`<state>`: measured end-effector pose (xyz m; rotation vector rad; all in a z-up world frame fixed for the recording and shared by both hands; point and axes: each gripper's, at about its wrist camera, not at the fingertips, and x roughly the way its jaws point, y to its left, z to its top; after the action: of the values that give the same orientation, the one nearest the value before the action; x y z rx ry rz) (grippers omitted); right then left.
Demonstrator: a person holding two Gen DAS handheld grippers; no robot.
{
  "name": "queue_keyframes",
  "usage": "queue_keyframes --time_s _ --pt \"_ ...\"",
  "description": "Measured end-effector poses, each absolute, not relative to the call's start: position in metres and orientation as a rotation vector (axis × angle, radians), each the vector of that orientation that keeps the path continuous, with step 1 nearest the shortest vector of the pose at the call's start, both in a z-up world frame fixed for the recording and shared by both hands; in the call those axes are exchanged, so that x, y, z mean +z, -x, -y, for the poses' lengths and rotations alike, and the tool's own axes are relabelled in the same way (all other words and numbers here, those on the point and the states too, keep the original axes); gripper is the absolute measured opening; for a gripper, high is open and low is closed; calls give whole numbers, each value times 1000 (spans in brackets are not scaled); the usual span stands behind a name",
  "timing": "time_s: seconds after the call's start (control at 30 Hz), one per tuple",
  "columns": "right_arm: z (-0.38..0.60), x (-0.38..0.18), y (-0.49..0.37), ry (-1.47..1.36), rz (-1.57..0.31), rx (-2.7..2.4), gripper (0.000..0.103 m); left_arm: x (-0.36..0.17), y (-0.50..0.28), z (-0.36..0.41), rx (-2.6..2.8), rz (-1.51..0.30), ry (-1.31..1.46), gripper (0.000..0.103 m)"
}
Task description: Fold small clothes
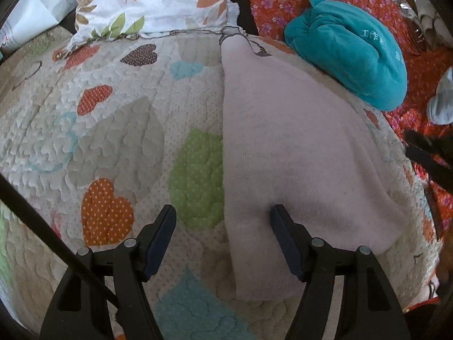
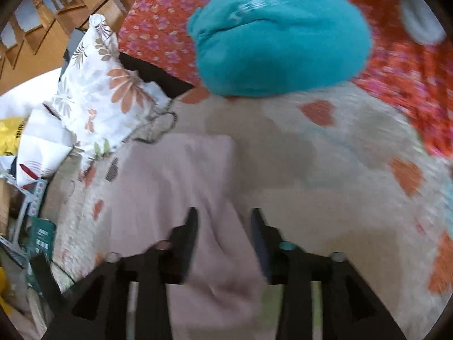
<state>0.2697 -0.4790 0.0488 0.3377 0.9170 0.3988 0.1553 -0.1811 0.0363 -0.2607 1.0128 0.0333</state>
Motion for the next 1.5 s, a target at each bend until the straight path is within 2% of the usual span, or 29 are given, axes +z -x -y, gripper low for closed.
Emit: queue_keyframes --time_s 0.17,0.2,0.23,0.4,0.57,0.73,0.8,0.97,1.13,1.2,1.4,1.5 --pt "440 14 -333 -344 -1031 431 51 37 -154 185 24 -1006 240 69" --pt "432 5 -343 -330 -1068 447 27 37 -154 186 22 -1004 233 69" --pt "424 -2 -350 -310 -1085 457 13 37 -154 188 18 -1005 226 69" --pt "403 15 -370 -189 -975 404 8 34 -157 193 7 -1022 209 72" --pt "401 0 -385 -94 -986 301 9 32 -162 188 -2 -1053 251 75" --pt "411 28 -375 -74 -884 241 12 34 -160 185 -15 -1051 285 75" --pt "421 43 -364 -100 -828 223 22 43 -157 184 -38 -1031 303 75" --pt "430 70 -329 -204 -746 278 23 83 -147 180 -71 -883 299 75" --pt "396 73 -313 -304 -846 560 23 110 -152 146 44 -767 306 75" --pt "377 69 -310 -341 -905 690 33 112 -153 125 113 -742 330 75" --pt "275 16 -324 -238 -1172 960 35 102 -162 70 203 -784 503 75" --pt "250 5 -355 -316 -1199 999 35 92 -166 60 212 -817 554 75"
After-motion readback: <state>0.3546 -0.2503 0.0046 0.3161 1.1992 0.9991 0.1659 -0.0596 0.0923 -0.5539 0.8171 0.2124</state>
